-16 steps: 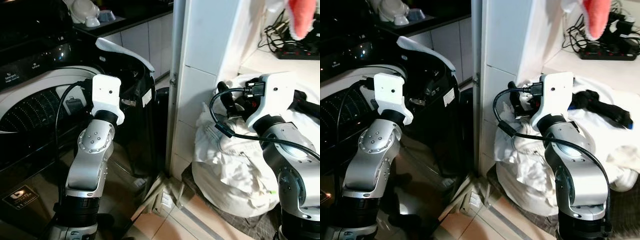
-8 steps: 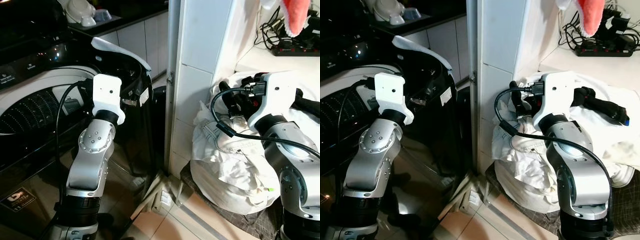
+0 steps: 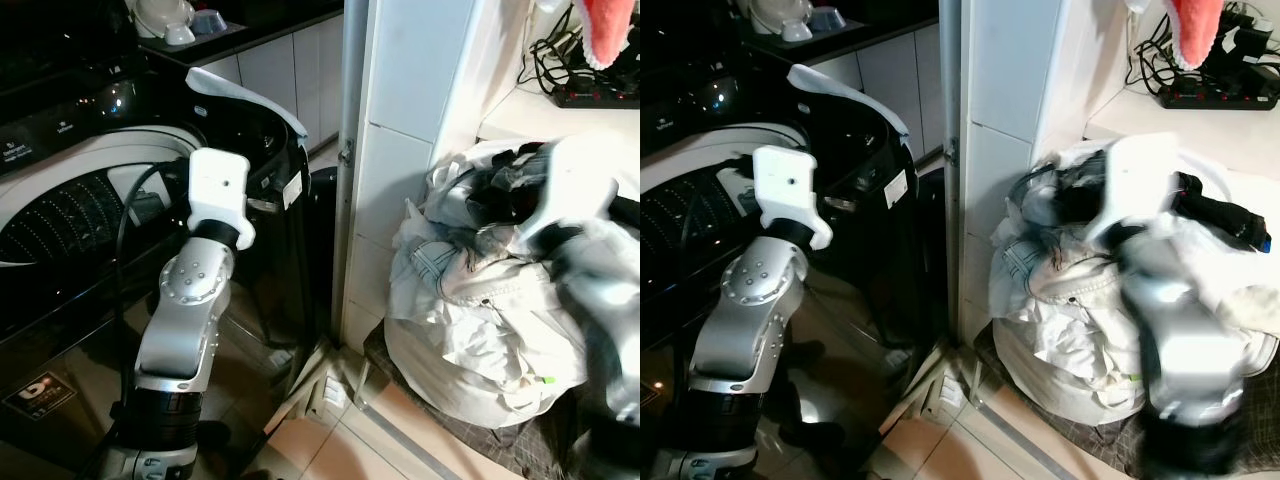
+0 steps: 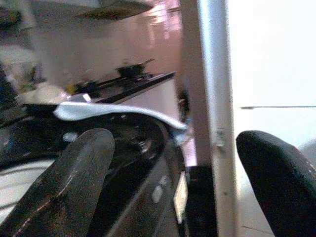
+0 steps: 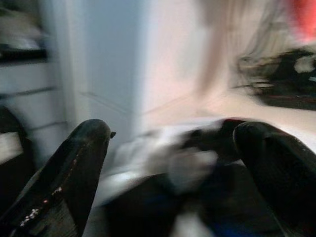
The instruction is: Clothes washing
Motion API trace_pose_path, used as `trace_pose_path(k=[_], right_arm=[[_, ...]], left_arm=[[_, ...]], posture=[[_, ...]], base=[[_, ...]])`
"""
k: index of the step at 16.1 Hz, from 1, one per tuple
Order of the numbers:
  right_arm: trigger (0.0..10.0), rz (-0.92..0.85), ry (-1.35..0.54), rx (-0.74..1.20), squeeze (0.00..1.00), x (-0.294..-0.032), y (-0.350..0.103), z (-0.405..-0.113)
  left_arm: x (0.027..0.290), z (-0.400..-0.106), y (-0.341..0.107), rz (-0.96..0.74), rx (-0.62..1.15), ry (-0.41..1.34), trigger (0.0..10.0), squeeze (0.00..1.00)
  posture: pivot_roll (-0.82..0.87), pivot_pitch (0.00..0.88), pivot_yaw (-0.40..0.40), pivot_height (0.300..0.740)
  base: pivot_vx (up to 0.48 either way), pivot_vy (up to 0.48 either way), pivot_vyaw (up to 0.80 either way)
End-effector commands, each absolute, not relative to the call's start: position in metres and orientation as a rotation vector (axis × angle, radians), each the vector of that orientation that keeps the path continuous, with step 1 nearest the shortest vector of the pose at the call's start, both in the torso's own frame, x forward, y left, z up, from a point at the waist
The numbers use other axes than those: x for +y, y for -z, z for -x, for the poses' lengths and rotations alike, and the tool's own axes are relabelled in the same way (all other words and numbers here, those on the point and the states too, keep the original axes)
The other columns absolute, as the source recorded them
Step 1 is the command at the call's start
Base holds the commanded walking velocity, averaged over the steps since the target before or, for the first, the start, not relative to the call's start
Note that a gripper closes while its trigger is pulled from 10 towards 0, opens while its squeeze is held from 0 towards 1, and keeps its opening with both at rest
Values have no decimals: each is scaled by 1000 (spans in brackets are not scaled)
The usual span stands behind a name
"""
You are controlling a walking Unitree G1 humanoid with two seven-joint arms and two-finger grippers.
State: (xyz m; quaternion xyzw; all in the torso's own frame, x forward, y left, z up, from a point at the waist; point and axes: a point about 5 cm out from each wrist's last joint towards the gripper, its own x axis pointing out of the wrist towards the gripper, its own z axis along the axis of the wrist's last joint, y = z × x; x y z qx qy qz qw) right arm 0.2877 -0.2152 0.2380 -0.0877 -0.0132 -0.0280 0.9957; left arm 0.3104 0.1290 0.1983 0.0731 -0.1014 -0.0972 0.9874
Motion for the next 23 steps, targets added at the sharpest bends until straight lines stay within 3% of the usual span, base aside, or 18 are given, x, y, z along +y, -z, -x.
trace_pose_path(k=[1, 7, 9, 10, 14, 16, 17, 23], right_arm=[[10000, 195, 57, 10, 1000, -226, -243, -289], [10000, 262, 31, 207, 1000, -246, -248, -288], [10000, 255, 13, 247, 1000, -250, -238, -290], [10000, 251, 13, 269, 0, -252, -233, -292], [10000, 238, 70, 308, 0, -266, -228, -300], [4039, 241, 61, 310, 0, -266, -228, -301], [0, 237, 57, 310, 0, -267, -228, -301], [0, 226, 43, 302, 0, -267, -232, -302]], left_arm=[[126, -312, -205, -155, -236, 251, 10000, 0], [121, -303, -218, -122, -264, 491, 10000, 0], [115, -289, -223, -115, -262, 692, 10000, 0], [113, -286, -222, -122, -247, 746, 10000, 0], [105, -274, -221, -86, -215, 872, 10000, 0], [105, -272, -221, -86, -209, 892, 10000, 0], [105, -272, -221, -88, -208, 895, 10000, 0], [104, -272, -221, -88, -196, 901, 10000, 0]], posture=[[-39, 0, 45, 740], [-34, 0, 35, 740], [-33, 0, 34, 740], [-34, 0, 38, 740], [-32, 0, 33, 740], [-31, 0, 32, 740], [-31, 0, 32, 740], [-29, 0, 32, 740]], base=[[0, 0, 0], [0, 0, 0], [0, 0, 0], [0, 0, 0], [0, 0, 0], [0, 0, 0], [0, 0, 0], [0, 0, 0]])
